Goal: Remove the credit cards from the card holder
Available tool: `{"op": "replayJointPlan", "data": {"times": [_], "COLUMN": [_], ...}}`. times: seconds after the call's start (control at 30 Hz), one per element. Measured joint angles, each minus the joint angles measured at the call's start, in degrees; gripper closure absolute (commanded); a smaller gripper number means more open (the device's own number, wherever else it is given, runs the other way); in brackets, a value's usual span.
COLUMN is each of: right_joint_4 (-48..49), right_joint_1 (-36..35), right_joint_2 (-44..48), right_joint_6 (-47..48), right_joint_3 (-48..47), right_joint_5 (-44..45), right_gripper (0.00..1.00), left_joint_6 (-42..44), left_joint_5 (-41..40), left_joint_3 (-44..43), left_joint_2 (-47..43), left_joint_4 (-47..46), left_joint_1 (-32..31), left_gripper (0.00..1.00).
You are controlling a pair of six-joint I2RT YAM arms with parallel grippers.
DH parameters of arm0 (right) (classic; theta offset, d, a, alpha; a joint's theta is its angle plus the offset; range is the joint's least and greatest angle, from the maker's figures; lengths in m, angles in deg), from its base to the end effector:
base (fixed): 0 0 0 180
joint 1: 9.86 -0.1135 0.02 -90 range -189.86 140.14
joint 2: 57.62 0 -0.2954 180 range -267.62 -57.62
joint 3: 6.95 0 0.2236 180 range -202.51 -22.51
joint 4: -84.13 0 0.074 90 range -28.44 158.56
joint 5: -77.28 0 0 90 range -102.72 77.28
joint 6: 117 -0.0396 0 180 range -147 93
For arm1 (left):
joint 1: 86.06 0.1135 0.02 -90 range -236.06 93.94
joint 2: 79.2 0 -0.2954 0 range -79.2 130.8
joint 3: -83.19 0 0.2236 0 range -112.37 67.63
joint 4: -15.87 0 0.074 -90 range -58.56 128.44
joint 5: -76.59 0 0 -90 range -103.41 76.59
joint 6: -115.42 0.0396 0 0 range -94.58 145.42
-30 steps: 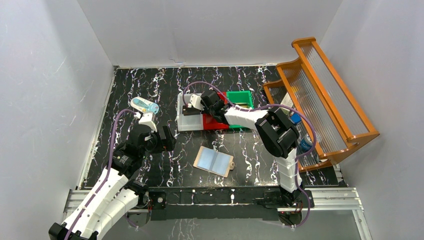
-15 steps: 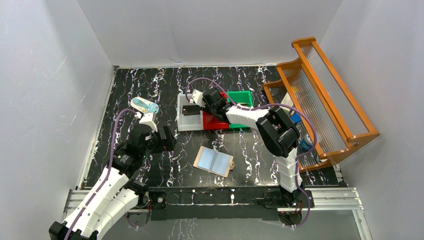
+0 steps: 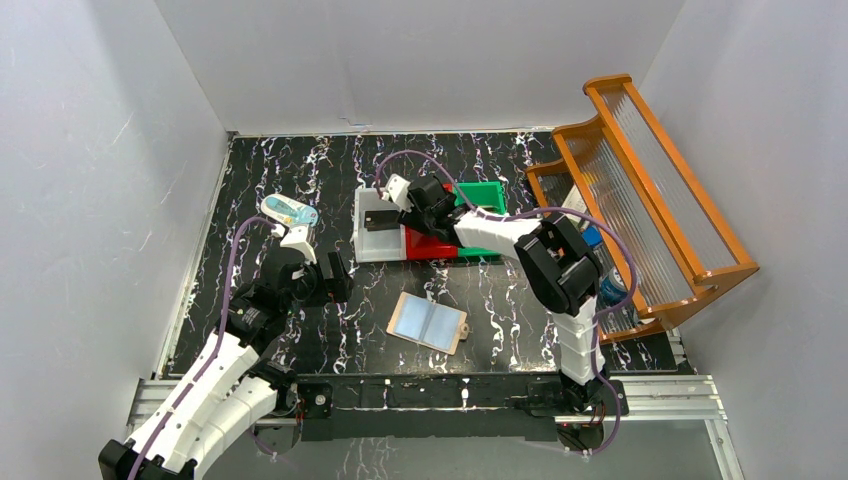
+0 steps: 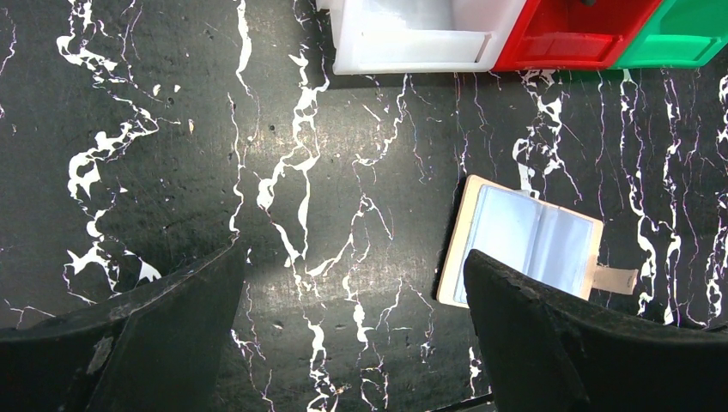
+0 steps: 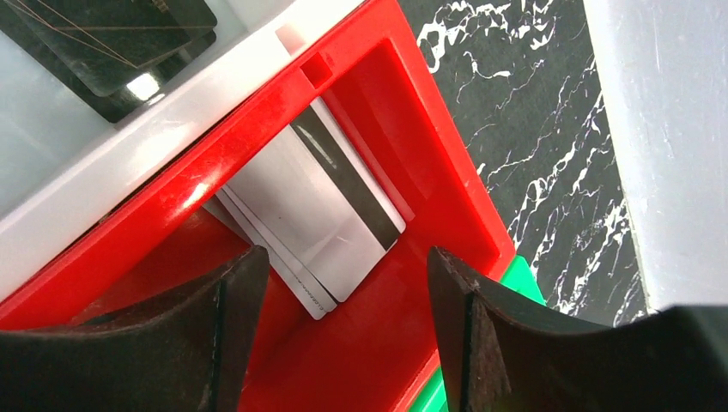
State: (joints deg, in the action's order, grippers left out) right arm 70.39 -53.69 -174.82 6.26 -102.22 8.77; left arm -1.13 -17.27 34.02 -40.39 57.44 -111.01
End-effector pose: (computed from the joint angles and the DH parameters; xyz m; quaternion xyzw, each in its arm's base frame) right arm 0.3365 0.3029 0.2281 -0.4781 0.7367 -0.1239 0.4619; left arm 0.0980 -0.0427 0.2800 -0.0287 0.8704 -0.1867 0.4546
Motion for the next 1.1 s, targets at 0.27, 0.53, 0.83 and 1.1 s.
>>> {"op": "replayJointPlan", "data": {"times": [0.27,0.53,0.83,1.1], "right_joint_4": [-0.42,-5.03,-13.51,-26.49], "right_joint_1": [0.11,0.11,-7.65,-27.58], "right_joint_2": [8.72,26.56,35.15,30.32], "right_joint_6": [-7.3,-34.03,-67.71,-89.37], "right_joint_3": [3.72,7.56,24.94,21.05], "right_joint_5": [-3.04,-8.33,-5.01,10.54], "right_gripper": [0.21,0.29,0.28,0.23], "left_joint_6": [0.15,0.15,-0.09,-0.15], "left_joint_5": [0.0,-0.57,-2.78,-3.74], "left_joint_3": [0.0,0.0,-0.24,-0.66], "left_joint_2": [0.02,-0.46,-1.09,-0.57], "left_joint_4": [0.0,0.15,0.94,1.42], "left_joint_1": [0.0,0.0,0.0,0.0], "left_gripper": [0.02,0.01,0.02,0.02]}}
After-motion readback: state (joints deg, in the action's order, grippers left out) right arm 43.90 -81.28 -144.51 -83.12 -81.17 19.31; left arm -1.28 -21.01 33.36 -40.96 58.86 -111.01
